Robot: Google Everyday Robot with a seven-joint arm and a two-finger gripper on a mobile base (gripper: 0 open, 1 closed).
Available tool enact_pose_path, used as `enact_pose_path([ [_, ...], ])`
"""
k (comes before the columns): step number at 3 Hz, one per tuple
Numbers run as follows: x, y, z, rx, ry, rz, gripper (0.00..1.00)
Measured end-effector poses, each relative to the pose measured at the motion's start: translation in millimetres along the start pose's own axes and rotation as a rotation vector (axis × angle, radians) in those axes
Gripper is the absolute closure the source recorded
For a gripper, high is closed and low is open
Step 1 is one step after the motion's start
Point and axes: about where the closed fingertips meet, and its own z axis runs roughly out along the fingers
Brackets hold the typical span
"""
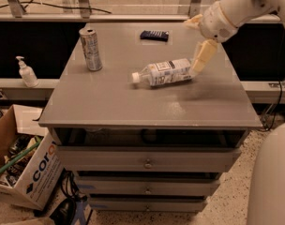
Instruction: Knock blue plastic bottle over
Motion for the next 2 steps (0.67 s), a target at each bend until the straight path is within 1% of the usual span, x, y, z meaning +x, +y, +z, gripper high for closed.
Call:
enact_pose_path([
  [1, 12.5, -2.1, -16.8, 0.057, -0.106, 0.082, 0.0],
  [2, 31.3, 1.7, -28.0, 0.073, -0.174, 0.121, 0.0],
])
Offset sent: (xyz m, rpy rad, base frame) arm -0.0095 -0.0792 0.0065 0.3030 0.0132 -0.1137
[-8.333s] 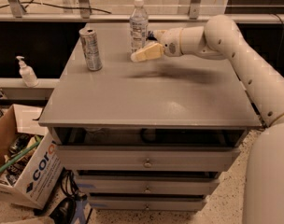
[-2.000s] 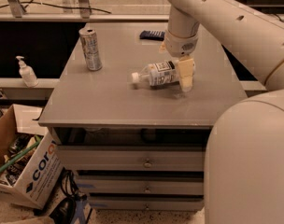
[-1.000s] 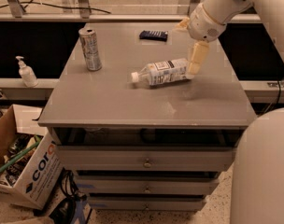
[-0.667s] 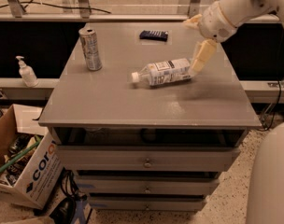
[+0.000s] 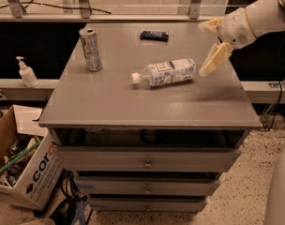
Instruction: Knock blue plastic bottle over
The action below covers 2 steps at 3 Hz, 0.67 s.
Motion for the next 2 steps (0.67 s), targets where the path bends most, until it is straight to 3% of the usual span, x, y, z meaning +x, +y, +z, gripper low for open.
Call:
enact_pose_path([
  [2, 23.5, 2.5, -22.7, 0.022, -0.075, 0.034, 0.0],
])
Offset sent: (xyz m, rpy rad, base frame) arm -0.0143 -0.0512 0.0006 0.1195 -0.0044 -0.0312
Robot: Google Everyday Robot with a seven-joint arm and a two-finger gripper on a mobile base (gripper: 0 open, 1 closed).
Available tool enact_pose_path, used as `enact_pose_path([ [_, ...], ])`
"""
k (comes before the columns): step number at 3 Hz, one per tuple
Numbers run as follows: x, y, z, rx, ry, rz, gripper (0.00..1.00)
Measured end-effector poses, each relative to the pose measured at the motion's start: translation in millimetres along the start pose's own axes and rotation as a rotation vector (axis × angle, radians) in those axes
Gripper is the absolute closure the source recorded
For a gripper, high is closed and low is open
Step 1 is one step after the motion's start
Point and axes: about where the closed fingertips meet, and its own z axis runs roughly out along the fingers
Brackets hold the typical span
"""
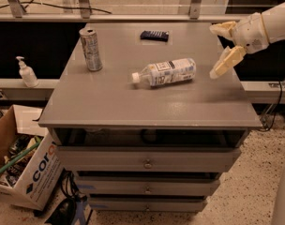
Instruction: Knock blue plastic bottle over
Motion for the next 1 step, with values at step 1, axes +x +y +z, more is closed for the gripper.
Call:
enact_pose_path([
  [1, 0.0, 0.0, 0.1, 0.0, 0.0, 0.0, 0.0],
])
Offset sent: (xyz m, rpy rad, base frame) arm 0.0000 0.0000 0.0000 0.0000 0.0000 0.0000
